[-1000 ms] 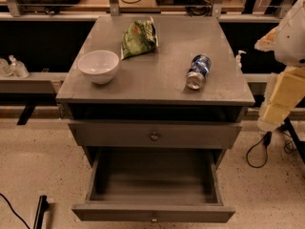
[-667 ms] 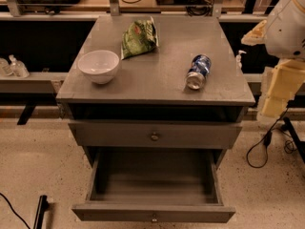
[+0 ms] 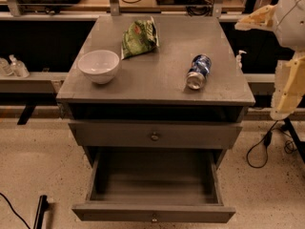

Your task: Place pepsi can into middle drawer

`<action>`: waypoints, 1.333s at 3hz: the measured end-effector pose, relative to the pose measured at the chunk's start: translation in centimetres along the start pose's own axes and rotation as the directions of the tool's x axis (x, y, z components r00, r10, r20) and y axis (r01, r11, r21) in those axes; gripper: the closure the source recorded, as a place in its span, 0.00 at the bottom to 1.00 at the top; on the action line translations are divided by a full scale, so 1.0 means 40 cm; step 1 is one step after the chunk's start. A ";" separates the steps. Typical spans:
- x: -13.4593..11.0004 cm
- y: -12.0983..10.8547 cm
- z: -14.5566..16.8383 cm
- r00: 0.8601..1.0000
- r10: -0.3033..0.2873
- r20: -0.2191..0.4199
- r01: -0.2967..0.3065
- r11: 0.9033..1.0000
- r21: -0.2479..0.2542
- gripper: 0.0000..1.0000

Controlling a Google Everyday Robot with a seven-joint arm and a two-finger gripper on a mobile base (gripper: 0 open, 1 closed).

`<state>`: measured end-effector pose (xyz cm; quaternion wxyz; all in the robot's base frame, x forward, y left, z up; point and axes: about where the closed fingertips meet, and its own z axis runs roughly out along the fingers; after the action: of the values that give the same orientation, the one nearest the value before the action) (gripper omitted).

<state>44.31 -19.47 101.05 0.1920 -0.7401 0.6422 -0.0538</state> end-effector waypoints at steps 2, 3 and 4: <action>0.054 -0.048 0.113 0.955 -0.254 -0.154 0.260 0.965 0.022 0.00; 0.116 -0.062 0.124 0.915 -0.353 -0.194 0.379 0.918 0.116 0.00; 0.114 -0.107 0.102 0.881 -0.413 -0.230 0.456 0.871 0.183 0.00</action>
Offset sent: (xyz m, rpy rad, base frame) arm 0.0841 -0.0224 -0.0631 -0.4317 -0.3313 0.4908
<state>50.38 -22.60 98.04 0.1999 -0.8301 0.4629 -0.2381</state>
